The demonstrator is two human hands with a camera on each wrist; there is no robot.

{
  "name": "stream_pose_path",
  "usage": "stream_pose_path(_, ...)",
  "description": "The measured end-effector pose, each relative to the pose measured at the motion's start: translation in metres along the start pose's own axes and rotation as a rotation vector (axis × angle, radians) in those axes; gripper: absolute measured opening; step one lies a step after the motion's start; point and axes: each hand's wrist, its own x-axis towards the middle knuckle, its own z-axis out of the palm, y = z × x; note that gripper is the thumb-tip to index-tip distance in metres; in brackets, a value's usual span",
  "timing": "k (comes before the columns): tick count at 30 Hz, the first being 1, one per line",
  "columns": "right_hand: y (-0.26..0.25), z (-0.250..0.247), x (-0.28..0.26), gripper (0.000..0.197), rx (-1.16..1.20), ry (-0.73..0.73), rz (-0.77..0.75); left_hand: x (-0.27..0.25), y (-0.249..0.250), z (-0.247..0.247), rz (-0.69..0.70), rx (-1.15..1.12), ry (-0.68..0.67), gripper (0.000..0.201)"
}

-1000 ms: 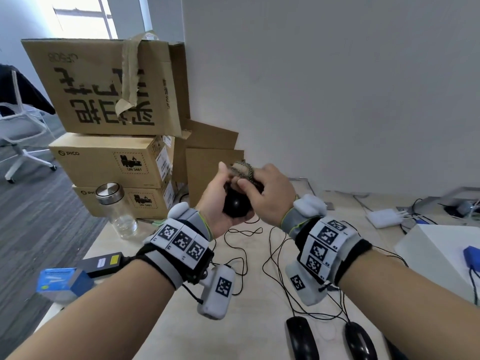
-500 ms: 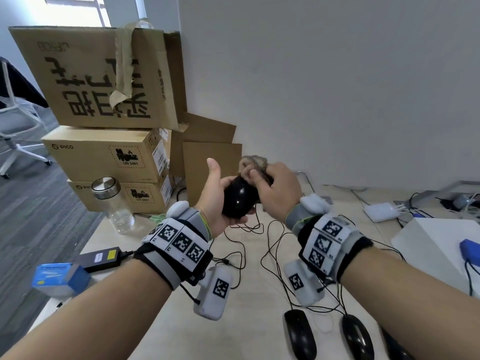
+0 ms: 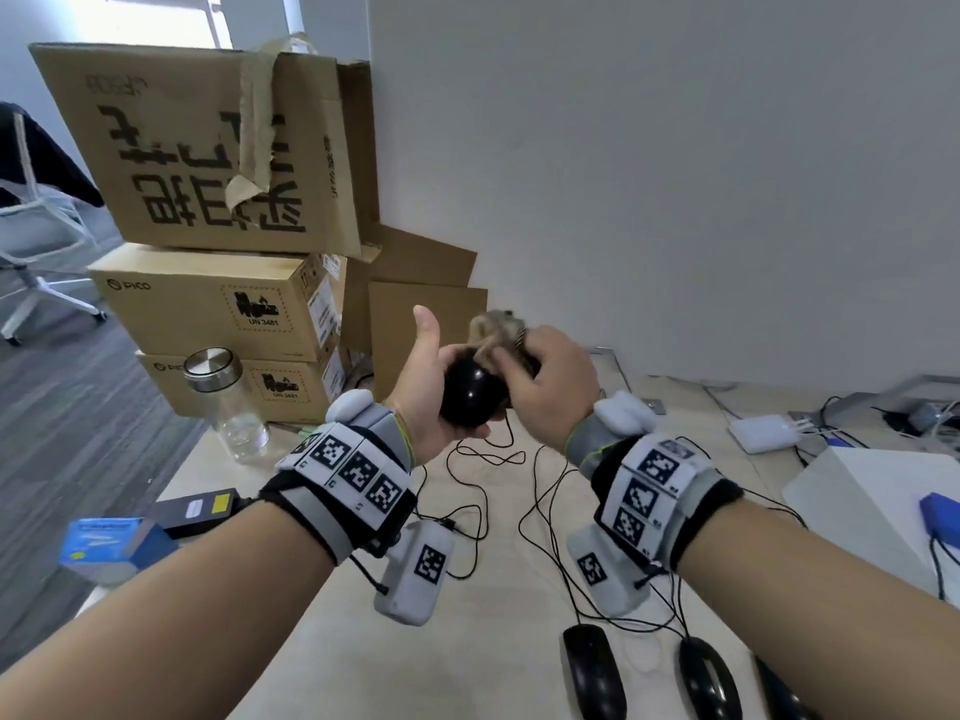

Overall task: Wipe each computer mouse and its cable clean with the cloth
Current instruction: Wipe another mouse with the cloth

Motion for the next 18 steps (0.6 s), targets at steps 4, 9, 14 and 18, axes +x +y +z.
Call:
stream_pose_path(4,-0.007,0.004,-0.014,0.02,0.056,-0.114,-0.163,0.003,0.0,0.001,-0.044,-0.083,-0.085,0.093)
stream_pose_path(9,0.026,-0.009,0.022,0.012,0.062,-0.112,0.298,-0.002,-0.008,-0.006,0.13,0.332,-0.06,0.036)
stream_pose_path(14,0.041,-0.015,0.028,0.024,0.125,-0.033,0.402,0.002,-0.011,-0.023,0.363,0.793,0.148,0.033)
stream_pose_path(18,0.023,-0.004,0.02,0.021,0.183,-0.087,0.414,0.003,-0.016,-0.027,0.502,0.976,0.302,0.026)
